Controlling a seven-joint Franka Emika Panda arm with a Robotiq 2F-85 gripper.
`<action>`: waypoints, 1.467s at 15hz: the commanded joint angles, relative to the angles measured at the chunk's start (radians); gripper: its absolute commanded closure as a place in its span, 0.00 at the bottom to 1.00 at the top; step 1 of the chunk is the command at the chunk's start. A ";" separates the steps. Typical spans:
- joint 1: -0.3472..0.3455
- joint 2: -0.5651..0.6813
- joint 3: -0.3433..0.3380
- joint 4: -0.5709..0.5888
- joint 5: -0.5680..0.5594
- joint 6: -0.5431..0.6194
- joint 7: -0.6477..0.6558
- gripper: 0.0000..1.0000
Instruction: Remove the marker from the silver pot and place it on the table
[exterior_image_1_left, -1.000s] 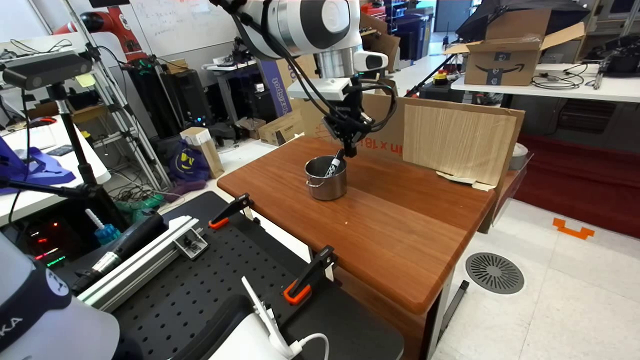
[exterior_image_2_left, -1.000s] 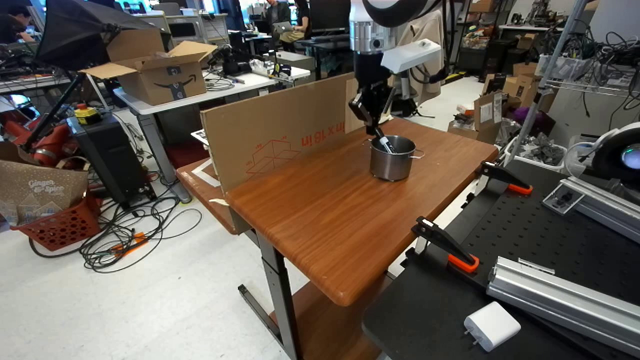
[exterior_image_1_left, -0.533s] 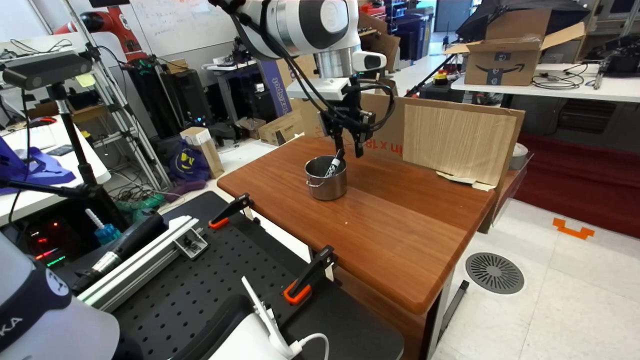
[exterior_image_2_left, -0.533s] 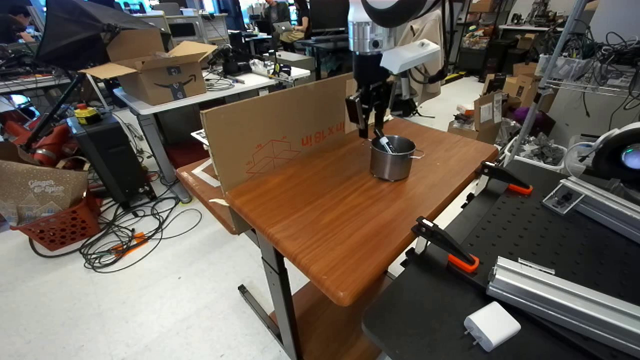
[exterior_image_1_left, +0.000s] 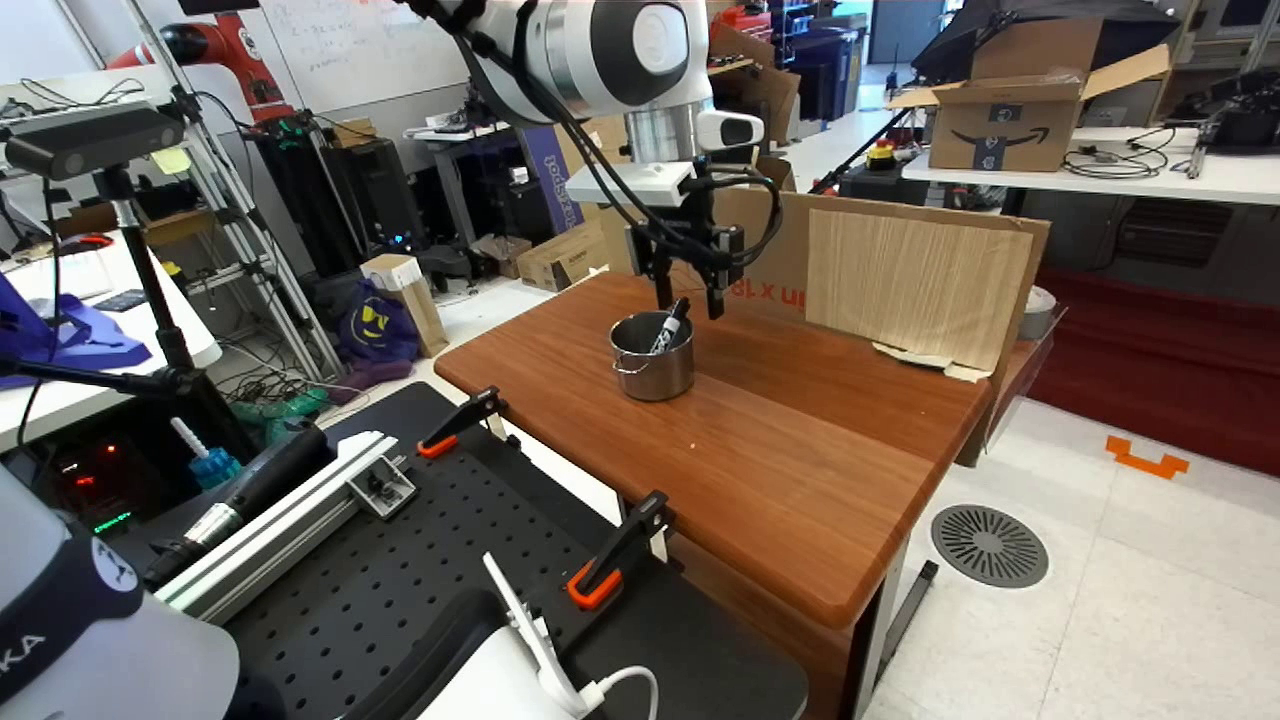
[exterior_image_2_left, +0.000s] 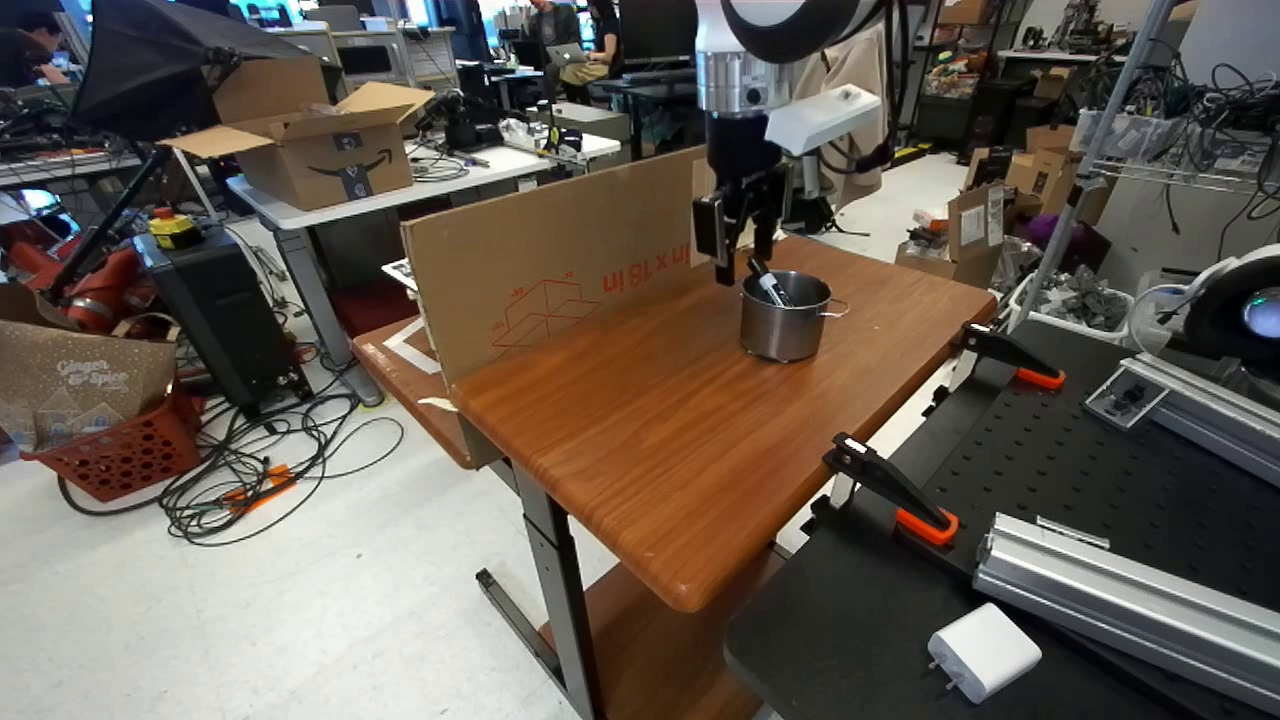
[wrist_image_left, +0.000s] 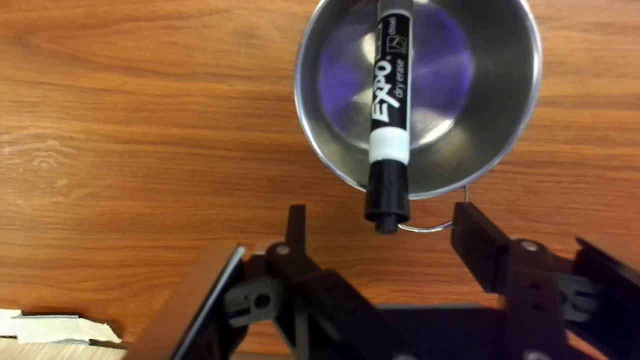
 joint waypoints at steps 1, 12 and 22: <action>0.018 -0.001 -0.014 -0.002 0.025 0.008 -0.034 0.56; 0.025 -0.001 -0.015 0.005 0.025 0.002 -0.034 0.96; -0.001 -0.187 -0.021 -0.062 0.080 0.024 -0.038 0.96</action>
